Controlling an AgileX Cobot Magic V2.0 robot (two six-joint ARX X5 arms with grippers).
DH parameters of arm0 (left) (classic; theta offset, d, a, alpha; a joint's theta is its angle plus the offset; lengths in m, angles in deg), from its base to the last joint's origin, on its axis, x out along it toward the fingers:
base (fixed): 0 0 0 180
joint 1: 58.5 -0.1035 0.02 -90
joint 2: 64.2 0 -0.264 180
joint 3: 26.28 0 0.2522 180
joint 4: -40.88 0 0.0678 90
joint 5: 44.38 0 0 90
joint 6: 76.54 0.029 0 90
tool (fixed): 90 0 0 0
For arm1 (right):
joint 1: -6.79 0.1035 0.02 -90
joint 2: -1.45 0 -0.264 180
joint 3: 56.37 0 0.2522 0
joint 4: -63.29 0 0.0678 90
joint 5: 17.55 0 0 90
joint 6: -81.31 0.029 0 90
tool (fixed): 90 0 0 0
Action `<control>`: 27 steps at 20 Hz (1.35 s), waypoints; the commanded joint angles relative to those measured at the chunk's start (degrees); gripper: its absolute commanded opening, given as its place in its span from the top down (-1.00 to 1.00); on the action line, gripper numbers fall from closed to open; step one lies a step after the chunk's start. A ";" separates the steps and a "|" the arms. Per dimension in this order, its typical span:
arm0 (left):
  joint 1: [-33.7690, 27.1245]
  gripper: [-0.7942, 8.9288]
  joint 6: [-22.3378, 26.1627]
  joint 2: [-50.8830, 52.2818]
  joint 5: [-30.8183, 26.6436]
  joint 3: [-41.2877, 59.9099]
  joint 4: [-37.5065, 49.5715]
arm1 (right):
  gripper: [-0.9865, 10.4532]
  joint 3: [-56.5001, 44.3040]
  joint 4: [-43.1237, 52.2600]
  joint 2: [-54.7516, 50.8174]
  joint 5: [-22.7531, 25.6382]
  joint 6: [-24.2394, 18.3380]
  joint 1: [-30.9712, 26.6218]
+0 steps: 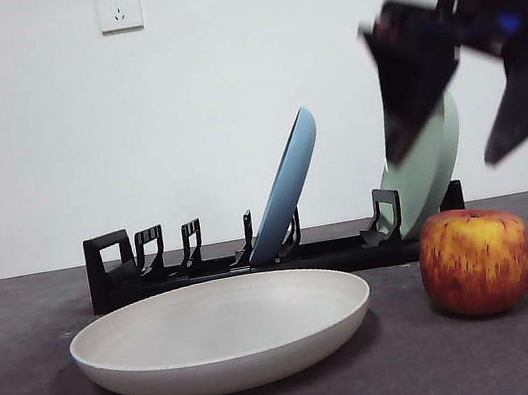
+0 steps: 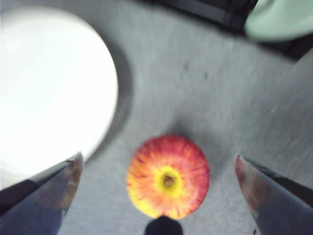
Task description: Take the yellow plate from the plate rack,put the plate on the table,take the apple from the table,put the apple in the plate
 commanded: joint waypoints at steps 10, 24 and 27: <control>-0.11 0.06 -0.52 4.37 -0.50 0.09 -3.93 | 0.00 0.17 2.82 15.87 1.53 -0.48 0.48; -0.13 0.06 1.25 4.26 -6.36 0.09 -5.38 | 0.85 14.69 2.08 10.93 -7.76 4.33 8.85; -0.13 0.06 1.51 4.26 -8.04 0.09 -5.97 | 0.85 20.92 1.55 14.69 -7.45 4.33 13.35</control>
